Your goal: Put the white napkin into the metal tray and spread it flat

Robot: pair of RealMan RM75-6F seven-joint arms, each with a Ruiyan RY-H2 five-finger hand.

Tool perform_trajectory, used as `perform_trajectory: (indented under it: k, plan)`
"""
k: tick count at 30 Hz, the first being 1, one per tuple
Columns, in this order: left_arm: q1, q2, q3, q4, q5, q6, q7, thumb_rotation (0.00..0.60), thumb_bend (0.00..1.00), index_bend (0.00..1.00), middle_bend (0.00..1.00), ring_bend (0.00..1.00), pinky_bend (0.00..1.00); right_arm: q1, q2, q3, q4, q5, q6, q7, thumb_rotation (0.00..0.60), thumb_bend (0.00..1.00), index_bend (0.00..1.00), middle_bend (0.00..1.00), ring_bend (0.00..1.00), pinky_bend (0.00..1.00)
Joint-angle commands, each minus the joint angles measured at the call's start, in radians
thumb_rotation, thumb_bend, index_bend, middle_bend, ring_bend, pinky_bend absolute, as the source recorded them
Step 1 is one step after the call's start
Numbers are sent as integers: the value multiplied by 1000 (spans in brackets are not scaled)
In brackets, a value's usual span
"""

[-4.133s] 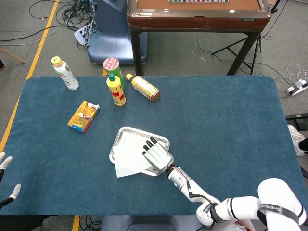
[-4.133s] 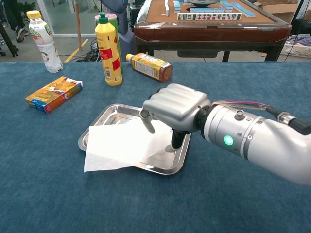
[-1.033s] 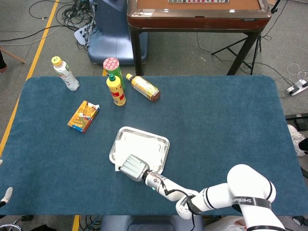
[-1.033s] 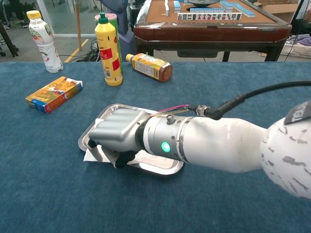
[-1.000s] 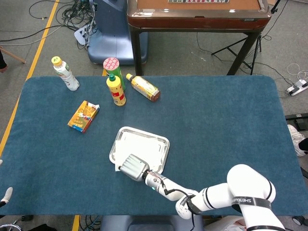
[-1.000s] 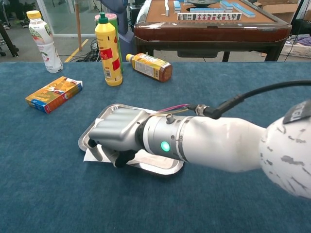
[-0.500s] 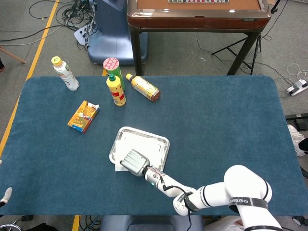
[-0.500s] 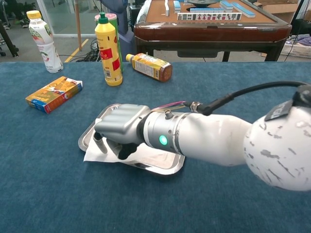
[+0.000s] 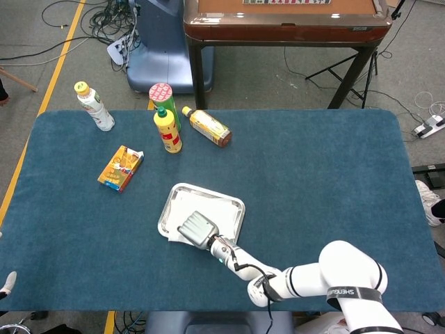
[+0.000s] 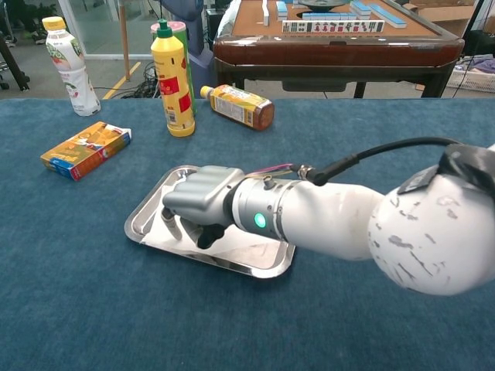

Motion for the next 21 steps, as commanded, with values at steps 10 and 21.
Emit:
perform_trajectory:
  k: [10,21]
  plan:
    - [2,0,0,3,-1,1,-1,600,293,108,31,6,0,5,-28,18,57,30,1,-3,552,1000,357,1000,1000,1000]
    - [5,-1,0,11,-5,0,-8,600,293,108,31,6,0,15,-52,36,106,66,-11,-11,555,1000,357,1000,1000,1000]
